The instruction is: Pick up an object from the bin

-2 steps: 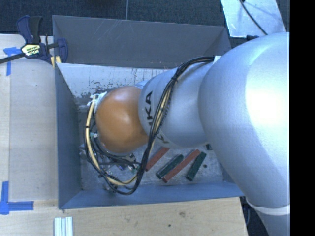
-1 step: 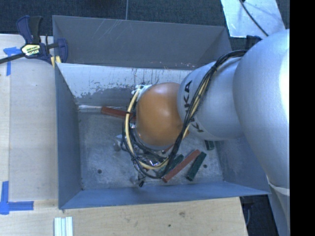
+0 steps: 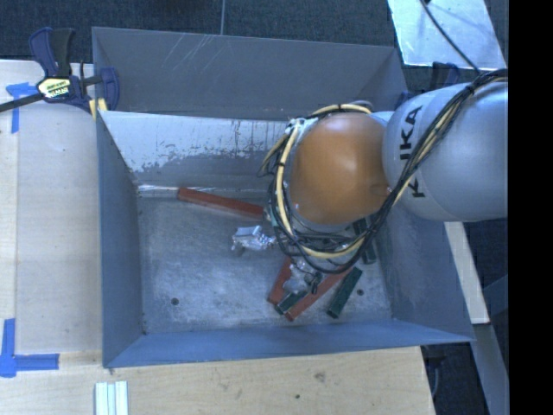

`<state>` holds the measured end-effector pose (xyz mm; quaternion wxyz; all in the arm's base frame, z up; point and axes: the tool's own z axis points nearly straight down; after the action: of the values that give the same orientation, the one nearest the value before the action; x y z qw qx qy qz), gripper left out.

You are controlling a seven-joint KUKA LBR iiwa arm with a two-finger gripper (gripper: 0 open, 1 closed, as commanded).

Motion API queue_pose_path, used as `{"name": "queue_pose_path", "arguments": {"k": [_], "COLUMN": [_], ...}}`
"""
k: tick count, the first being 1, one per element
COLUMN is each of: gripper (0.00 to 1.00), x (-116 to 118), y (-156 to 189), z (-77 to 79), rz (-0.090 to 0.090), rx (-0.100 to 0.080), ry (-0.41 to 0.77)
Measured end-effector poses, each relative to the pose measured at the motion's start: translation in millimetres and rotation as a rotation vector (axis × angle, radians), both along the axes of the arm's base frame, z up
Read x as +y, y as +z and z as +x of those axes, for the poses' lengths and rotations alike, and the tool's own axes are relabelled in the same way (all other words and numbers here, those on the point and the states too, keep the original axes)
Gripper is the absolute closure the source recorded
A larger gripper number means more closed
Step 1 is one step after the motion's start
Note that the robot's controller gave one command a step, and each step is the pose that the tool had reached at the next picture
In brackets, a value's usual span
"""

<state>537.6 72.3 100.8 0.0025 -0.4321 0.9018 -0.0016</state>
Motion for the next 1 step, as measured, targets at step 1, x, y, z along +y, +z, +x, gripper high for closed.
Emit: {"name": "queue_pose_path", "arguments": {"k": [1], "gripper": [0.0], "x": [-71.9], "y": [-31.6], "z": [-13.8], "rz": [-0.001], "rx": [0.006], "ry": [0.118]}}
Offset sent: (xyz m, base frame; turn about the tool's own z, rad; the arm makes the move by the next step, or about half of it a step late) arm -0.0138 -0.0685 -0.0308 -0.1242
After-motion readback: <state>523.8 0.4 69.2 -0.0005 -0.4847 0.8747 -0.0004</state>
